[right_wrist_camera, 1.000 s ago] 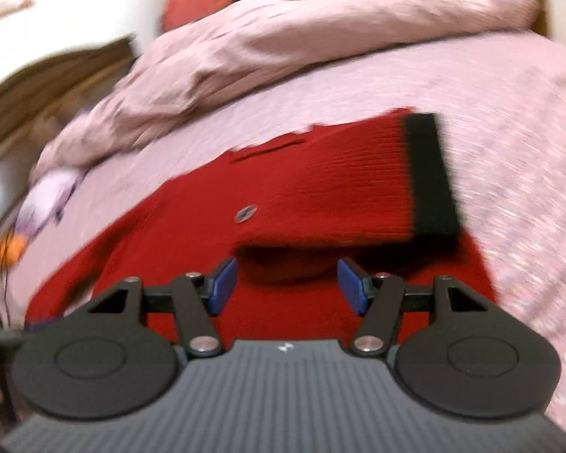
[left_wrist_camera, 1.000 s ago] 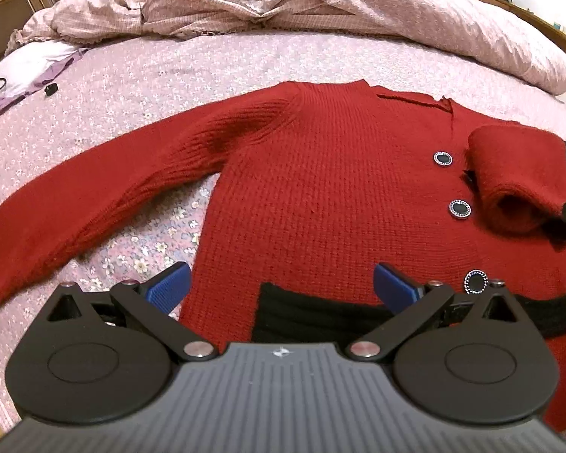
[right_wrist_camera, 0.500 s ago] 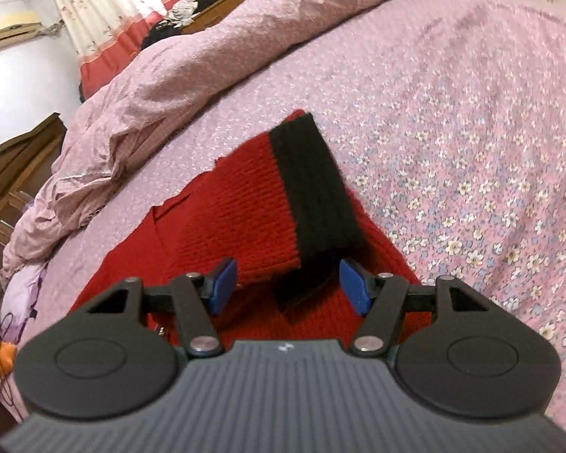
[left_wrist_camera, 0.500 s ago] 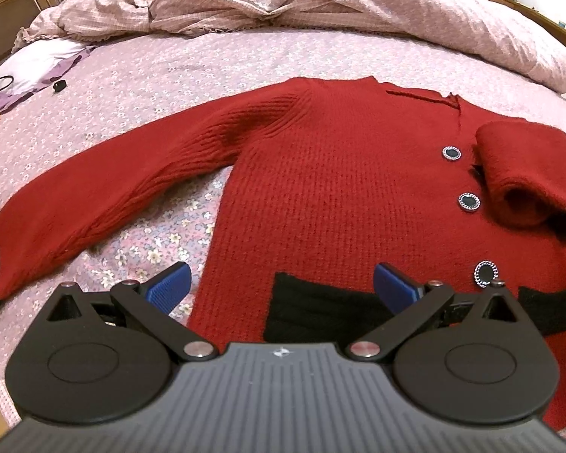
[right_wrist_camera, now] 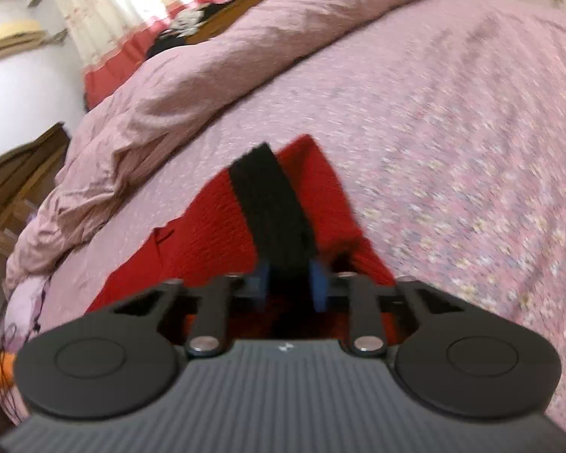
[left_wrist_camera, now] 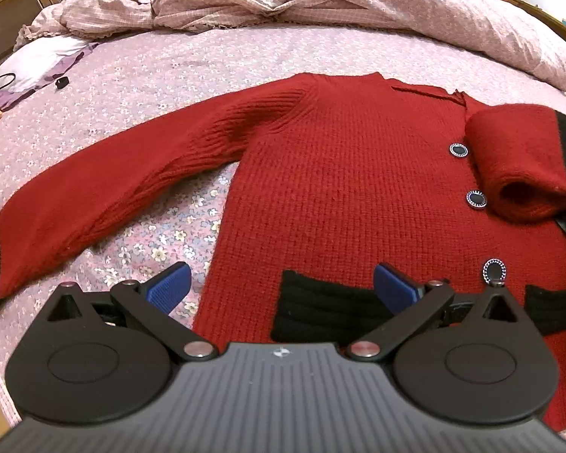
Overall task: Fold small clothes
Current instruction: 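Lower the sleeve onto the cardigan body and open the right gripper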
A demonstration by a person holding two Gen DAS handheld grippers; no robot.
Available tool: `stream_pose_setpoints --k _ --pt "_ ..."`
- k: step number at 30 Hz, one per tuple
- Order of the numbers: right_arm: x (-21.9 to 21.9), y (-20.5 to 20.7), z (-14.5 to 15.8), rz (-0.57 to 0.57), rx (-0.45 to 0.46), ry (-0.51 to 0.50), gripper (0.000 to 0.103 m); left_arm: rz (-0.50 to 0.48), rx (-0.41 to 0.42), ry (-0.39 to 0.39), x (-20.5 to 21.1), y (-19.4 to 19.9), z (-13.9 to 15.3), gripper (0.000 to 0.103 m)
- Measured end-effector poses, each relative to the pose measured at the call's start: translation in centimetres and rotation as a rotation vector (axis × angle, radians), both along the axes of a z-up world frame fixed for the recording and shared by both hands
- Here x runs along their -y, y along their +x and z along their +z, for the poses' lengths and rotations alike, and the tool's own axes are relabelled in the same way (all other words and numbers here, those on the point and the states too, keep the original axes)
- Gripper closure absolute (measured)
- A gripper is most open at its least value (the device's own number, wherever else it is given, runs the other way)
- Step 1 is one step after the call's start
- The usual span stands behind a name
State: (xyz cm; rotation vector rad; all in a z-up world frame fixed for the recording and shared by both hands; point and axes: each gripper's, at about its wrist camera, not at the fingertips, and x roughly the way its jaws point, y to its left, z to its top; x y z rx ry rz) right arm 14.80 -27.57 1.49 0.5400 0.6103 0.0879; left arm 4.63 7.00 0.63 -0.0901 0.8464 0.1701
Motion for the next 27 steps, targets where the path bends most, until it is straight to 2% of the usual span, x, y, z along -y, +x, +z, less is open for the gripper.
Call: stream_pose_setpoints --k 5,9,15,19,21,22,23,27 --pt "-3.1 -0.3 2.3 0.110 0.118 -0.035 0.089 0.001 -0.001 -0.001 -0.2 0.1 0.0 0.000" --pt "-5.9 0.2 3.6 0.208 0.168 -0.007 0.089 0.010 0.002 -0.010 -0.5 0.3 0.1 0.000" --pt "-9.7 1.9 4.2 0.338 0.187 0.058 0.089 0.009 0.015 -0.009 -0.8 0.7 0.5 0.000" --pt "-12.3 2.7 3.8 0.501 0.160 0.116 0.086 0.017 0.016 -0.019 -1.1 0.7 0.5 0.000" --pt "-13.5 2.4 3.8 0.531 0.148 0.072 0.076 0.019 0.018 -0.015 -1.3 0.6 0.5 0.000" --pt "-13.9 2.1 3.9 0.535 0.149 0.041 0.063 0.022 0.019 -0.013 -1.5 0.5 0.5 0.000" --pt "-14.2 1.8 3.9 0.536 0.156 0.019 0.057 0.025 0.019 -0.012 -1.6 0.5 0.6 0.000" --pt "-13.8 1.2 3.3 0.548 0.150 0.010 0.052 0.035 0.024 -0.015 -2.0 0.7 0.6 0.000"
